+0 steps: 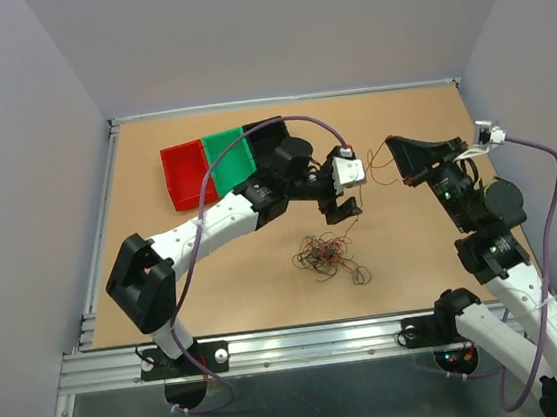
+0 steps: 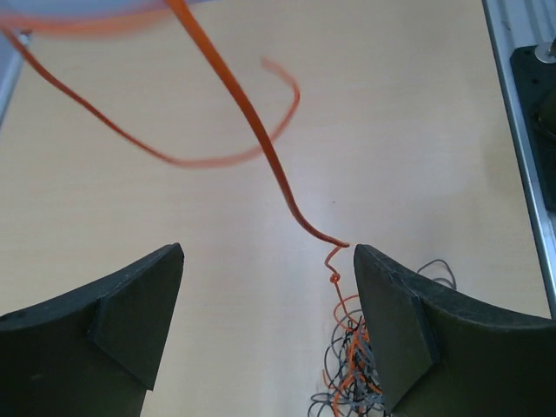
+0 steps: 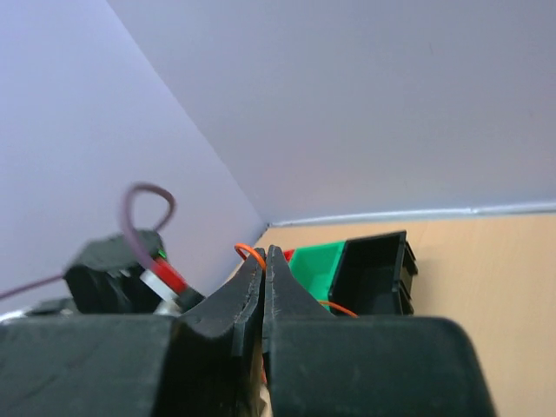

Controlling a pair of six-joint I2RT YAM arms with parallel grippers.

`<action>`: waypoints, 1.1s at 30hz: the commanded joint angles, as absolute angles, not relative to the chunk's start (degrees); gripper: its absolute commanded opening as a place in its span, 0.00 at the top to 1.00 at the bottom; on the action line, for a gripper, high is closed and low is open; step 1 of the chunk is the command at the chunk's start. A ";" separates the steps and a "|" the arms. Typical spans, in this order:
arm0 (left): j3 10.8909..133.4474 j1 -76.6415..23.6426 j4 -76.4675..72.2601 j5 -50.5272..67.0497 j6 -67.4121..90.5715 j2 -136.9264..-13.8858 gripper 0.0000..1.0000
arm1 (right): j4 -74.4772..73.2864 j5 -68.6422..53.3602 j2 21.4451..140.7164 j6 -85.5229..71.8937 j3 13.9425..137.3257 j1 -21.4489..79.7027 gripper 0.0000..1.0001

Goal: Untangle the cables

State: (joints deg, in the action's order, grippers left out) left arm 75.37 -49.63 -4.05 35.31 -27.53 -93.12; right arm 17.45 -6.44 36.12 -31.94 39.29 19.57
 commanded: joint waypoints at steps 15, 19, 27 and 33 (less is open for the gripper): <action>71.54 -53.00 -14.85 30.09 -20.48 -100.27 0.78 | 18.02 -0.27 41.92 -33.93 56.49 19.78 0.99; 69.70 -49.58 -17.40 29.70 -18.55 -100.29 1.00 | 16.09 -0.26 40.70 -33.05 62.04 19.78 0.99; 65.48 -42.98 -17.76 39.62 -17.31 -90.29 1.00 | 13.10 13.62 36.73 -32.34 42.30 19.78 0.99; 63.64 -40.17 -17.84 44.29 -15.39 -84.39 1.00 | 13.18 -4.88 54.30 -33.15 40.50 19.78 0.99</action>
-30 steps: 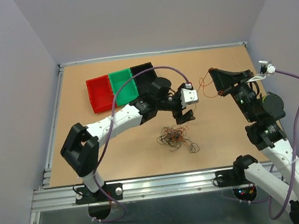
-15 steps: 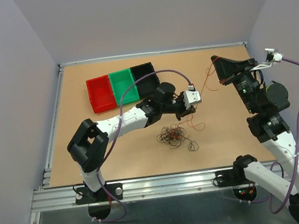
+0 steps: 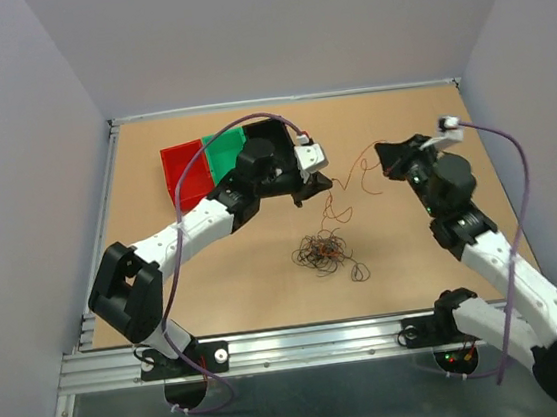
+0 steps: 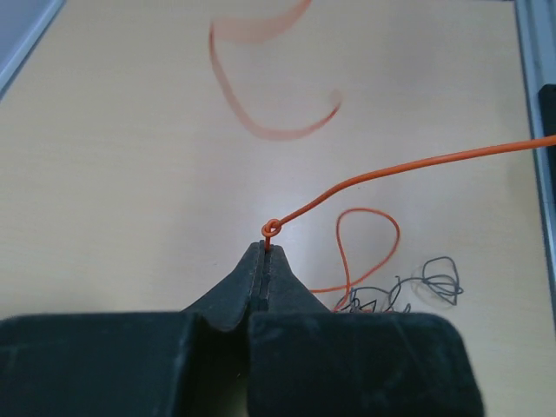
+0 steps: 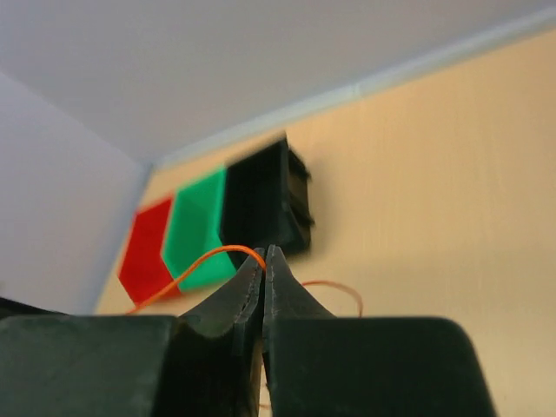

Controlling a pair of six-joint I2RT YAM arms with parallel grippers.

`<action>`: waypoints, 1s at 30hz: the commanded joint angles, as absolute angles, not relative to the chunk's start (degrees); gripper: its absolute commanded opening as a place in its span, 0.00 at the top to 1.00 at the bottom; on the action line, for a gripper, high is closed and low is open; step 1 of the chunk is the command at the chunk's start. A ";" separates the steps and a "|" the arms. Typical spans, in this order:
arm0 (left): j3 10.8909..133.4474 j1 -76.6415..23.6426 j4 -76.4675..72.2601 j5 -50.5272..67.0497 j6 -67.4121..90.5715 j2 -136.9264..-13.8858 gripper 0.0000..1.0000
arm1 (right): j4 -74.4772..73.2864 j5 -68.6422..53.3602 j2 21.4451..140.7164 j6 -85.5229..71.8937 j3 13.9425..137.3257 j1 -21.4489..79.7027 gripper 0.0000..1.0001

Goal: Untangle the cables

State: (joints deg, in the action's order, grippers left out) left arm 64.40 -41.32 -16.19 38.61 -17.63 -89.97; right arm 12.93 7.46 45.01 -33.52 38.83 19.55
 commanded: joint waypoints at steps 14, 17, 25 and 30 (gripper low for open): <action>61.44 -32.70 -23.90 51.94 -6.69 -81.12 1.00 | 33.92 -25.31 59.76 -31.72 32.87 19.78 0.16; 61.17 -32.26 -24.17 51.94 -6.59 -80.33 1.00 | 37.26 -29.08 63.54 -33.48 32.78 19.95 0.15; 61.61 -32.26 -24.61 53.70 -6.15 -82.53 1.00 | 43.24 -31.38 67.59 -32.44 32.61 24.17 0.12; 61.53 -32.08 -24.35 52.22 -6.68 -82.62 1.00 | 43.16 -29.37 67.94 -31.99 32.61 25.31 0.12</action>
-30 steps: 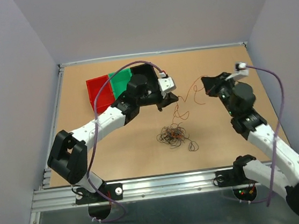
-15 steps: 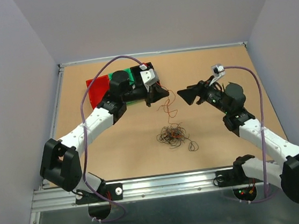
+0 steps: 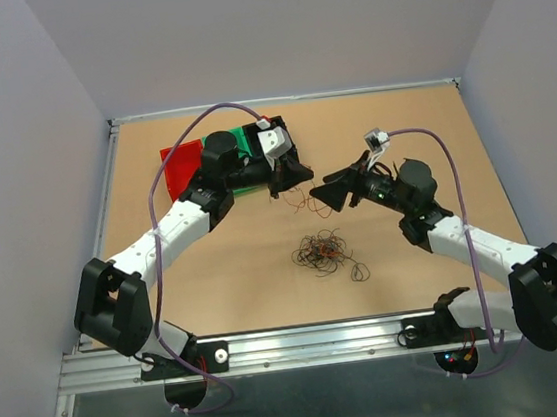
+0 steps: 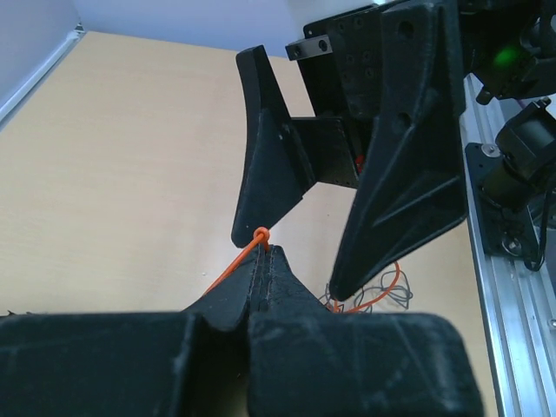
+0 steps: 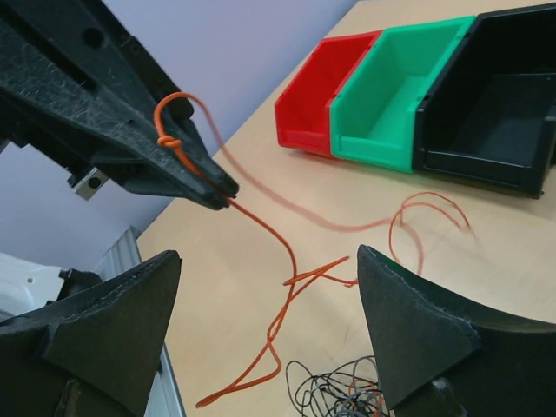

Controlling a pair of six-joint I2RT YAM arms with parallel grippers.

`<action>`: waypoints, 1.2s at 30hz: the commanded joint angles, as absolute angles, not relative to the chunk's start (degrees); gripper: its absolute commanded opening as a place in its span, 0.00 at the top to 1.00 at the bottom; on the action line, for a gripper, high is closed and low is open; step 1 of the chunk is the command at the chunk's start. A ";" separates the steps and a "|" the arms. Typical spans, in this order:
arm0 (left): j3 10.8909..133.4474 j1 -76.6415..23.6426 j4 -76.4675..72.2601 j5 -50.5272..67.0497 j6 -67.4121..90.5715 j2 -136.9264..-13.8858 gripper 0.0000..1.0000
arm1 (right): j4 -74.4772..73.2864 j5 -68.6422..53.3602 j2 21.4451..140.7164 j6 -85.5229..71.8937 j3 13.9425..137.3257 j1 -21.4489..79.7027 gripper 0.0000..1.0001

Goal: Untangle the cables

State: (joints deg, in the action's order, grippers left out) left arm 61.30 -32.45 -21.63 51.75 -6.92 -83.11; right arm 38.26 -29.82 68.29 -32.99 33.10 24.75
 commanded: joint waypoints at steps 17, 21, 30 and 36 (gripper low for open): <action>74.16 -25.05 -10.99 22.95 -13.09 -71.99 1.00 | 32.61 -14.50 67.06 -31.29 33.75 25.31 0.13; 82.07 -23.47 -6.79 20.31 -14.76 -74.26 1.00 | 32.34 -13.62 66.36 -31.11 33.58 25.31 0.13; 99.76 -19.87 1.85 17.66 -16.52 -88.85 1.00 | 31.99 -13.18 64.95 -30.76 33.40 25.31 0.13; 96.24 -18.55 -0.97 17.05 -18.37 -92.72 1.00 | 31.82 -13.01 64.25 -30.67 33.31 25.31 0.13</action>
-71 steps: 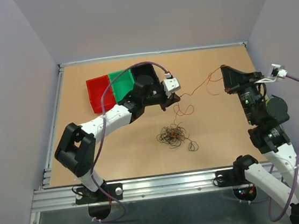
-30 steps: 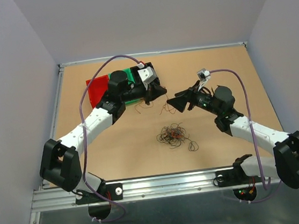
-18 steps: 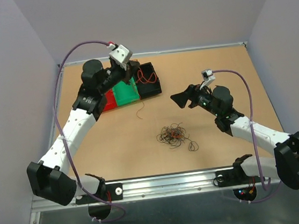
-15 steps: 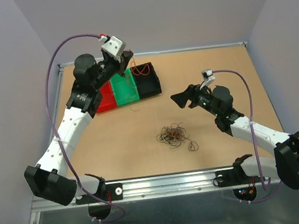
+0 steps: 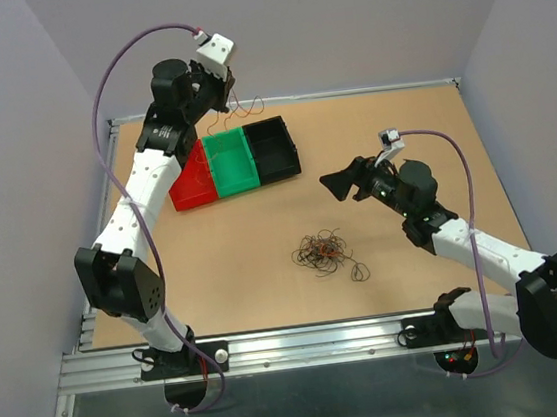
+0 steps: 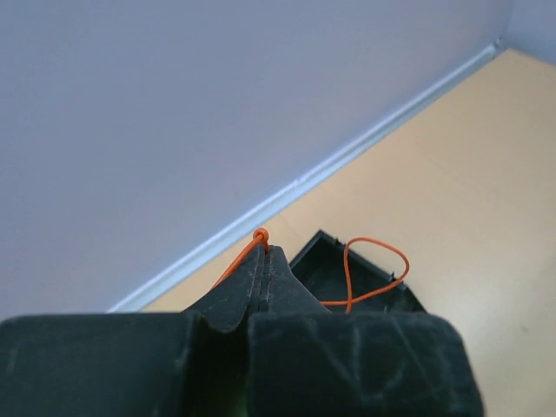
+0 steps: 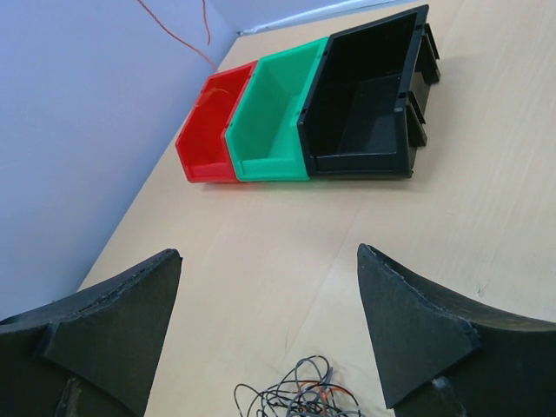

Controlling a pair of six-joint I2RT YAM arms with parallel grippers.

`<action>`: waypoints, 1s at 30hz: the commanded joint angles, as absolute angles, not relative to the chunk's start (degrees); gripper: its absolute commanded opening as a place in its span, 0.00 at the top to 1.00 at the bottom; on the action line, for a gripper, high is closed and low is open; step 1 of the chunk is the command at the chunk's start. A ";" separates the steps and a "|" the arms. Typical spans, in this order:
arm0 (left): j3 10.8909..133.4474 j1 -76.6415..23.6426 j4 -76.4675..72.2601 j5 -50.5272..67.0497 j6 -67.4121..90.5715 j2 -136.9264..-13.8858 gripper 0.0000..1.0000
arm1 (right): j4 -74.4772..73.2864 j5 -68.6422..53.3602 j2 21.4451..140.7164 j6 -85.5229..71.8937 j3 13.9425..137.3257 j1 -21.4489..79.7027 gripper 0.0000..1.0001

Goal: Untangle the cables

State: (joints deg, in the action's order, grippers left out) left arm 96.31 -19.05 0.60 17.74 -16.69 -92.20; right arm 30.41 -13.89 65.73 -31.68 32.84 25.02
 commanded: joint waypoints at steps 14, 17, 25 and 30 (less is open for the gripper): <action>118.28 -15.47 5.79 19.43 -14.50 -94.13 1.00 | 31.38 -12.48 64.07 -30.67 33.31 25.31 0.13; 122.76 -15.47 7.82 18.72 -14.59 -96.32 1.00 | 31.46 -12.39 63.98 -30.59 33.31 25.31 0.13; 119.81 -15.47 7.92 20.82 -14.06 -99.14 1.00 | 31.29 -12.48 63.46 -30.59 33.22 25.31 0.13; 101.22 -15.38 1.07 16.98 -15.03 -98.79 1.00 | 31.29 -12.57 63.02 -30.67 33.13 25.31 0.13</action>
